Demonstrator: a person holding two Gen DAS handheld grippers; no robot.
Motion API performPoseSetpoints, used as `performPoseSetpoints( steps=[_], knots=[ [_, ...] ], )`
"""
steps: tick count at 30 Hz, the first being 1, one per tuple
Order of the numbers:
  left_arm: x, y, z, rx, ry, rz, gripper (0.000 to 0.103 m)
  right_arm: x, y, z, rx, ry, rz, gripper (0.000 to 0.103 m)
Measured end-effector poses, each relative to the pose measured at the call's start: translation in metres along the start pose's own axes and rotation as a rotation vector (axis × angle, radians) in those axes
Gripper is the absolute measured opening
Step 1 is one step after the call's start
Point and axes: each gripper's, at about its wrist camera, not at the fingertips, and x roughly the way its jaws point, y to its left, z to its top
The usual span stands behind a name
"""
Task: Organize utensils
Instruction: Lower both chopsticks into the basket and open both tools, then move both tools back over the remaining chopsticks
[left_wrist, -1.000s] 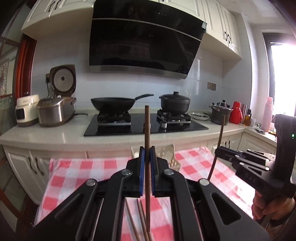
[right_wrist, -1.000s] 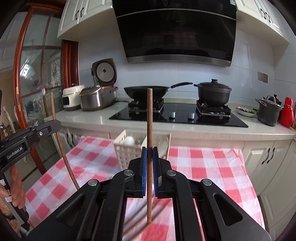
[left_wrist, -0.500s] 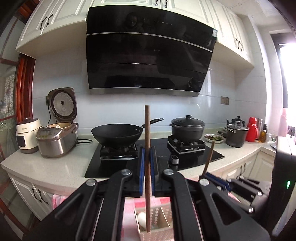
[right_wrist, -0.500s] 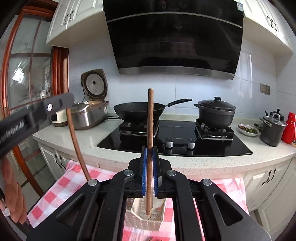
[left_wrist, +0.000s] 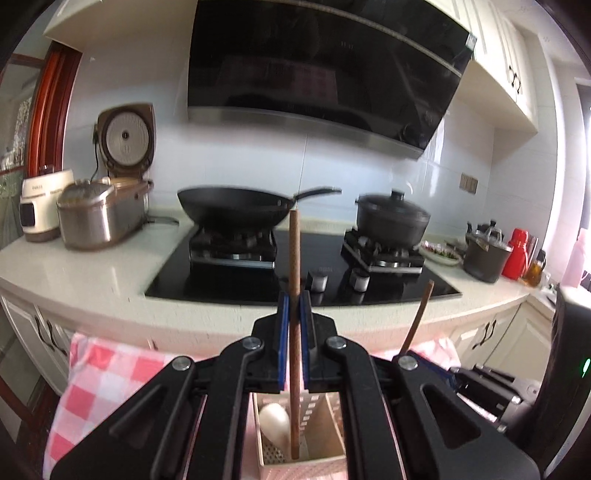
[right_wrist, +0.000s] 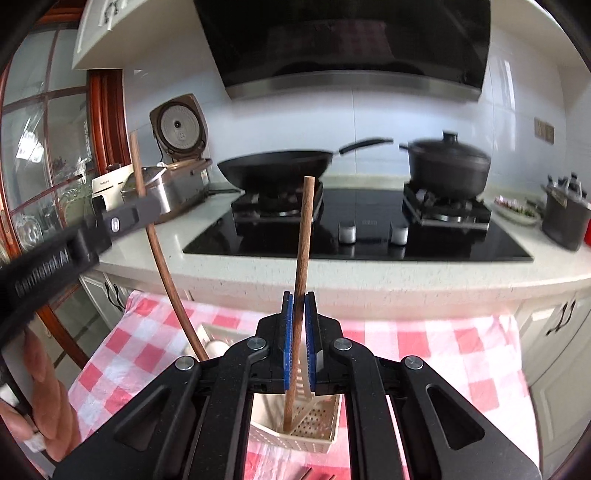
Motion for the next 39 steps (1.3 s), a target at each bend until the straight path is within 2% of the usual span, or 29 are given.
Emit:
performPoseSetpoints(
  steps=[8, 10, 11, 12, 13, 15, 18, 23, 26, 30, 34, 39],
  knots=[
    [0.018, -0.003, -0.037, 0.044, 0.06, 0.012, 0.007, 0.006, -0.009, -0.011, 0.012, 0.024, -0.002, 0.01],
    [0.016, -0.002, -0.039, 0.049, 0.06, 0.023, 0.011, 0.003, -0.012, -0.011, 0.012, 0.021, -0.001, 0.013],
    [0.013, 0.001, -0.039, 0.044, 0.051, 0.028, 0.022, 0.0, -0.013, -0.011, 0.013, 0.016, -0.003, 0.015],
    [0.009, 0.004, -0.039, 0.039, 0.04, 0.034, 0.034, -0.004, -0.015, -0.01, 0.017, 0.009, 0.001, 0.022],
    [0.003, 0.008, -0.039, 0.031, 0.026, 0.046, 0.042, -0.008, -0.018, -0.011, 0.028, -0.001, 0.006, 0.032],
    [-0.01, 0.017, -0.042, 0.012, -0.009, 0.071, 0.072, -0.02, -0.024, -0.015, 0.06, -0.026, 0.025, 0.04],
    [-0.032, 0.03, -0.051, 0.008, -0.055, 0.155, 0.091, -0.032, -0.03, -0.03, 0.084, -0.026, 0.017, 0.041],
    [-0.057, 0.053, -0.083, 0.008, 0.003, 0.204, 0.097, -0.046, -0.036, -0.076, 0.124, 0.023, -0.006, 0.041],
    [-0.072, 0.067, -0.116, -0.006, 0.043, 0.231, 0.098, -0.051, -0.04, -0.109, 0.175, 0.066, -0.001, 0.041],
    [-0.086, 0.084, -0.16, -0.035, 0.107, 0.261, 0.098, -0.055, -0.035, -0.152, 0.18, 0.122, -0.038, 0.041],
    [-0.102, 0.092, -0.193, -0.052, 0.156, 0.248, 0.098, -0.059, -0.028, -0.184, 0.169, 0.169, -0.057, 0.041],
    [-0.121, 0.089, -0.217, 0.008, 0.191, 0.254, 0.098, -0.055, -0.019, -0.211, 0.145, 0.244, -0.07, 0.04]
  ],
)
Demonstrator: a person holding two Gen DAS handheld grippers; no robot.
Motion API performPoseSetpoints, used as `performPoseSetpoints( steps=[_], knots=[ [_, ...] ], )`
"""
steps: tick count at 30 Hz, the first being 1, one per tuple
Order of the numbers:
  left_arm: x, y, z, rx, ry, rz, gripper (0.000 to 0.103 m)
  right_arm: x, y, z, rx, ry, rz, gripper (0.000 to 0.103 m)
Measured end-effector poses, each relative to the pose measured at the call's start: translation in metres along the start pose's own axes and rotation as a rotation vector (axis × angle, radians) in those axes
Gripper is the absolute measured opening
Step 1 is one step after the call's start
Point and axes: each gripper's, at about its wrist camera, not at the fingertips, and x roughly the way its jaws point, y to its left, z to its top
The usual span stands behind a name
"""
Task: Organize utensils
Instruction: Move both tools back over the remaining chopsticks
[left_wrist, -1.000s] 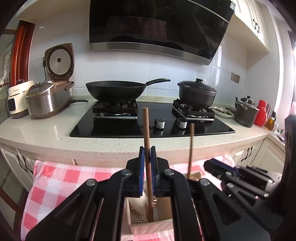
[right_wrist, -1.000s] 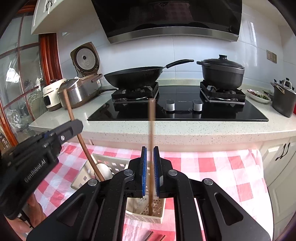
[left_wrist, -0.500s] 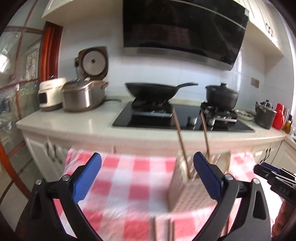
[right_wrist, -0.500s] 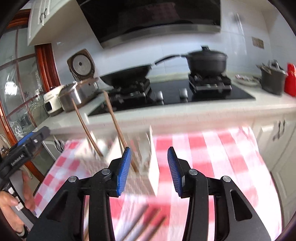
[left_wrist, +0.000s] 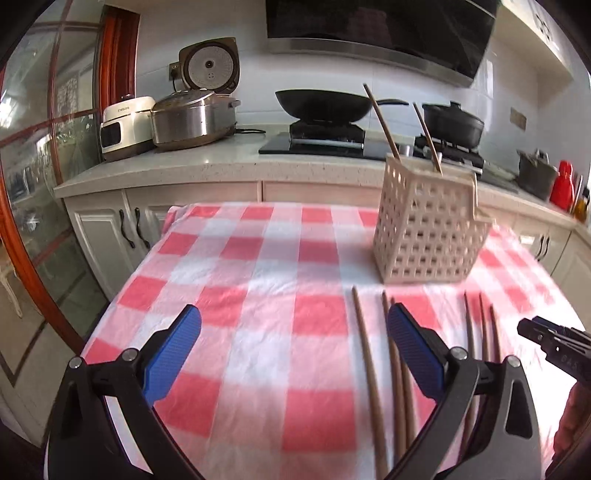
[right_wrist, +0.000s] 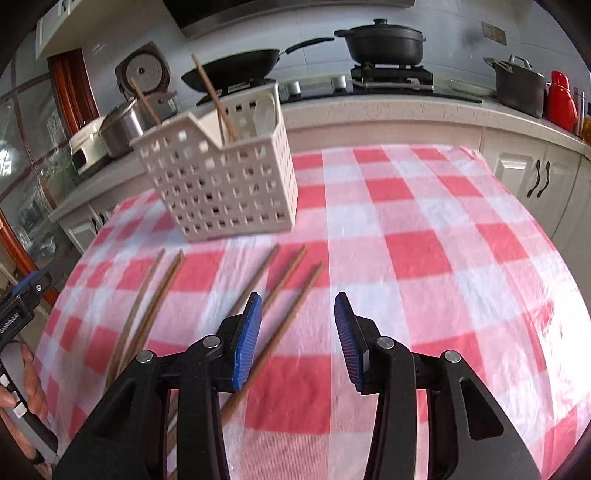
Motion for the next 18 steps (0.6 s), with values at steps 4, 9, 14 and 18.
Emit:
performPoseSetpoints(
  steps=[4, 9, 14, 18],
  knots=[
    [-0.006, -0.001, -0.015, 0.016, 0.014, -0.005, 0.098, 0.006, 0.01, -0.009, -0.008, 0.029, 0.011, 0.04],
    [-0.006, -0.004, -0.02, 0.037, 0.031, -0.002, 0.098, 0.015, 0.024, -0.01, -0.042, 0.063, -0.028, 0.039],
    [-0.008, 0.001, -0.021, 0.016, 0.027, -0.011, 0.098, 0.022, 0.021, -0.012, -0.037, 0.085, -0.056, 0.037],
    [-0.006, 0.003, -0.021, 0.004, 0.035, -0.015, 0.098, 0.028, 0.021, -0.006, -0.05, 0.089, -0.079, 0.036]
  ],
)
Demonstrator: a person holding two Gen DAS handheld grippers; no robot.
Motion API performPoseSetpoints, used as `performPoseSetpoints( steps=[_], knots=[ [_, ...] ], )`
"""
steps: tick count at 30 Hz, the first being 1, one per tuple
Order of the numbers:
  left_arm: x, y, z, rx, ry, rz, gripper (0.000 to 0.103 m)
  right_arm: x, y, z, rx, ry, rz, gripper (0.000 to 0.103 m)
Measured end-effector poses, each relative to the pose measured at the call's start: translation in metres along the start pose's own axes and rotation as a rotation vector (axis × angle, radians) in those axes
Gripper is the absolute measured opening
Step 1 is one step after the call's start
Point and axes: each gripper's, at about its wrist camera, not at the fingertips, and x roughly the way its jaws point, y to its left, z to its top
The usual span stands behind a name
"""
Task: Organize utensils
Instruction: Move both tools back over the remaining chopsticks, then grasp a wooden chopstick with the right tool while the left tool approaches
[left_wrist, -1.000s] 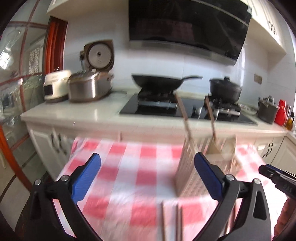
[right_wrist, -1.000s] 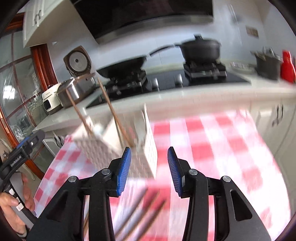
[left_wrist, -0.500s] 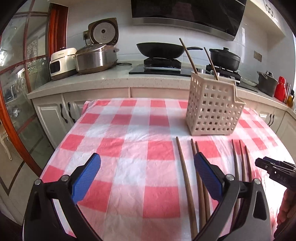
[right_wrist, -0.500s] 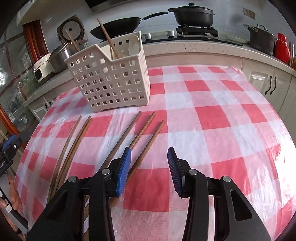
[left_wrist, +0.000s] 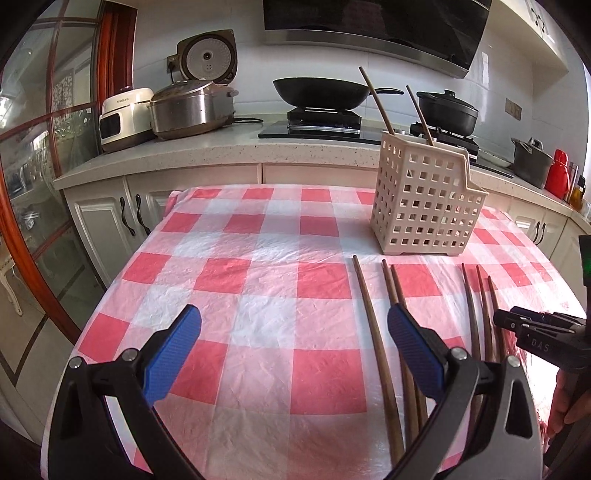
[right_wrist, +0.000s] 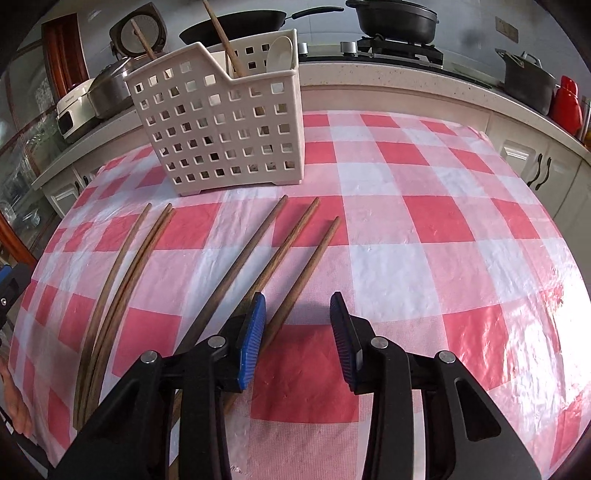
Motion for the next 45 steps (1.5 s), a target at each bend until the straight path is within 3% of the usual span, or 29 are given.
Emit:
performPoseSetpoints(
  steps=[5, 7, 9, 15, 21, 25, 32, 41, 45],
  knots=[
    [0.002, -0.003, -0.003, 0.014, 0.013, -0.007, 0.098, 0.007, 0.007, 0.005, -0.059, 0.013, -0.062, 0.032],
    [0.004, -0.003, -0.004, 0.018, 0.02, -0.006, 0.098, 0.006, 0.005, 0.006, -0.068, 0.024, -0.06, 0.024],
    [0.006, -0.002, -0.005, 0.016, 0.029, -0.009, 0.098, 0.004, -0.001, 0.005, -0.077, 0.035, -0.035, 0.016],
    [0.016, 0.0, -0.007, -0.002, 0.068, -0.022, 0.098, -0.004, -0.026, 0.003, -0.085, 0.033, 0.089, 0.011],
    [0.028, -0.011, -0.009, 0.028, 0.115, -0.047, 0.097, -0.009, -0.023, -0.001, -0.195, 0.036, 0.165, 0.012],
    [0.032, -0.02, -0.01, 0.045, 0.127, -0.053, 0.097, -0.007, -0.018, 0.0, -0.21, 0.046, 0.162, 0.014],
    [0.024, -0.028, -0.008, 0.081, 0.096, -0.045, 0.097, -0.007, -0.02, -0.001, -0.134, 0.074, 0.111, 0.019],
    [0.02, -0.023, -0.007, 0.067, 0.079, -0.039, 0.097, -0.004, -0.011, -0.005, -0.092, 0.01, 0.032, 0.022],
    [0.022, -0.019, -0.006, 0.047, 0.083, -0.044, 0.097, -0.003, -0.012, -0.004, -0.095, 0.012, 0.095, 0.013]
  ],
)
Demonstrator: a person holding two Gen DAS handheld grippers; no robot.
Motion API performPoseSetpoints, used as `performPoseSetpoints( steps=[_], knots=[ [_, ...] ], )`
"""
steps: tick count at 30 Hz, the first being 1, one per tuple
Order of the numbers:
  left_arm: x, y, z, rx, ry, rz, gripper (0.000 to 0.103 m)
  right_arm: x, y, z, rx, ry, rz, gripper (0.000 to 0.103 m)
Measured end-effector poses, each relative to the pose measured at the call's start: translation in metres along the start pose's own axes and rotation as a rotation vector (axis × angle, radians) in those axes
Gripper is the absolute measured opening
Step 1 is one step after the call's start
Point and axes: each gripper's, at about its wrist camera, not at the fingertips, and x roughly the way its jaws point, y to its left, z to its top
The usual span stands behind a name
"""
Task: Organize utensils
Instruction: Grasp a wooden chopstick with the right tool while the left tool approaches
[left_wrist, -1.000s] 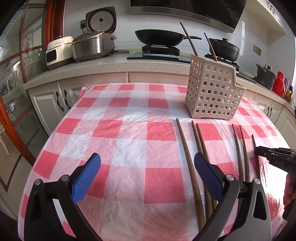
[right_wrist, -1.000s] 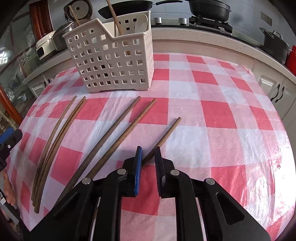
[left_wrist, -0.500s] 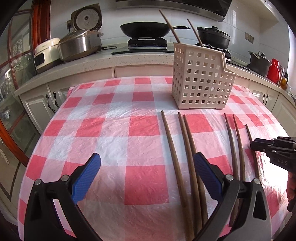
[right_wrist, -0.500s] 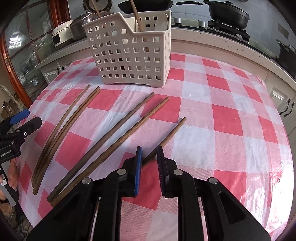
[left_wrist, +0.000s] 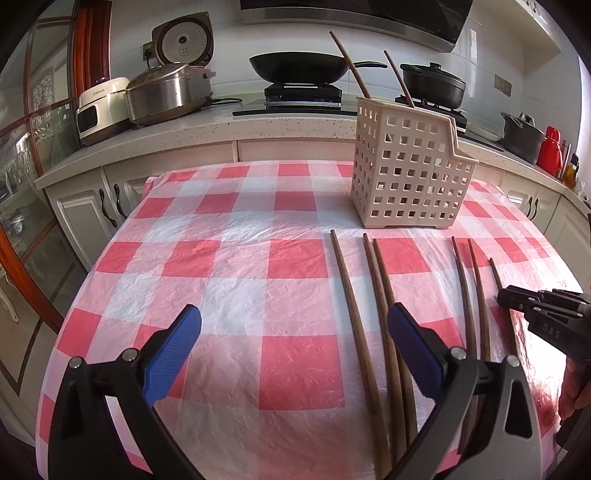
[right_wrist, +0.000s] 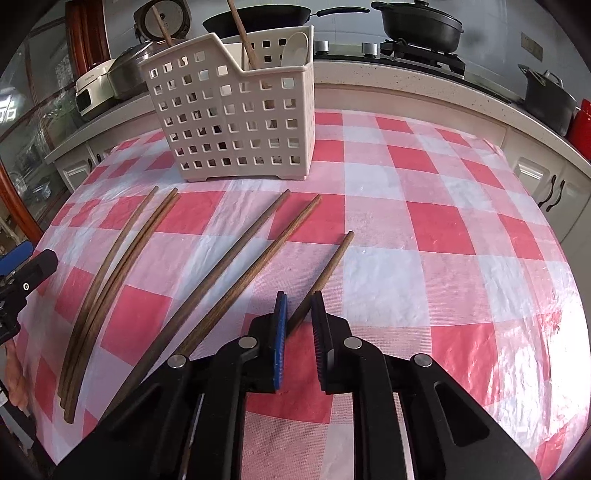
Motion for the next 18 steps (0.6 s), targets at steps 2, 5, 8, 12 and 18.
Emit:
performPoseSetpoints(
  steps=[2, 5, 8, 12, 18],
  knots=[
    [0.003, 0.0, 0.0, -0.001, 0.008, -0.004, 0.097, 0.001, 0.001, 0.0, -0.005, 0.003, 0.04, 0.01],
    [0.01, -0.003, 0.001, 0.0, 0.021, -0.011, 0.097, 0.0, 0.002, 0.001, -0.003, 0.003, 0.043, 0.007],
    [0.019, -0.005, 0.003, -0.008, 0.047, -0.038, 0.09, -0.001, 0.002, 0.001, -0.01, 0.002, 0.031, 0.007],
    [0.039, -0.011, 0.008, -0.005, 0.094, -0.058, 0.078, -0.002, -0.002, -0.001, -0.001, 0.001, 0.019, 0.007],
    [0.07, -0.023, 0.023, 0.015, 0.142, -0.065, 0.052, -0.004, -0.011, -0.003, 0.029, 0.001, 0.031, 0.007]
  ],
)
